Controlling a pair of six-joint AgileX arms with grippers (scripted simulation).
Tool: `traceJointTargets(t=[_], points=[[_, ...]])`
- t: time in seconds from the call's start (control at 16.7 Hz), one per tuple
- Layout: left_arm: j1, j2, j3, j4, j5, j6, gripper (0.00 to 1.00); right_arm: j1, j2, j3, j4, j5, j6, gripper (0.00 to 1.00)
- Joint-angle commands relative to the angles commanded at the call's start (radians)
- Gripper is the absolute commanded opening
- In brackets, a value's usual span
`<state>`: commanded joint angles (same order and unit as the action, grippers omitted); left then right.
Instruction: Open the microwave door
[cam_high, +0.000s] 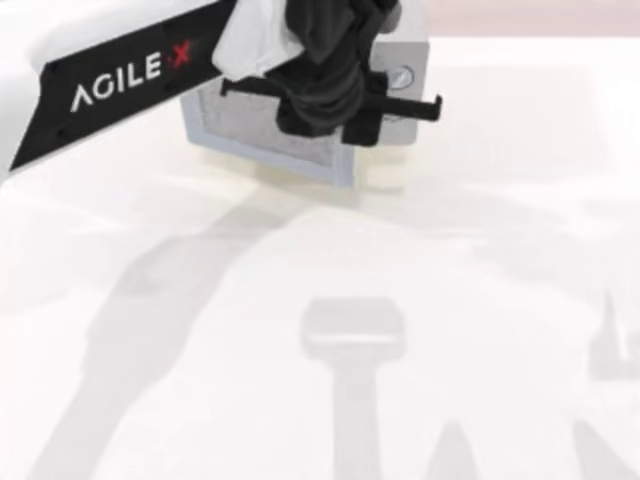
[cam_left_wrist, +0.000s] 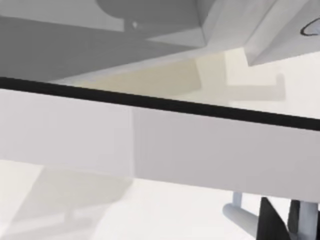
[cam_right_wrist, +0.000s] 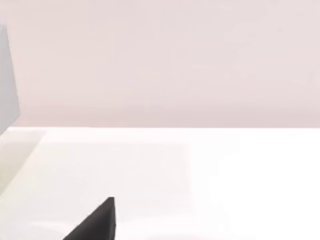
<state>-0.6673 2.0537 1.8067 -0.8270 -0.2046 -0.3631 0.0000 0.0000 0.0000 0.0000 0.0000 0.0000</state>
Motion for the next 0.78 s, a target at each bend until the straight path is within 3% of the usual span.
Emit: traceJointTargets(t=[0.78], points=[[0.001, -0.005, -0.010, 0.003, 0.003, 0.008, 0.00, 0.000, 0.000, 0.000, 0.000, 0.000, 0.000, 1.00]])
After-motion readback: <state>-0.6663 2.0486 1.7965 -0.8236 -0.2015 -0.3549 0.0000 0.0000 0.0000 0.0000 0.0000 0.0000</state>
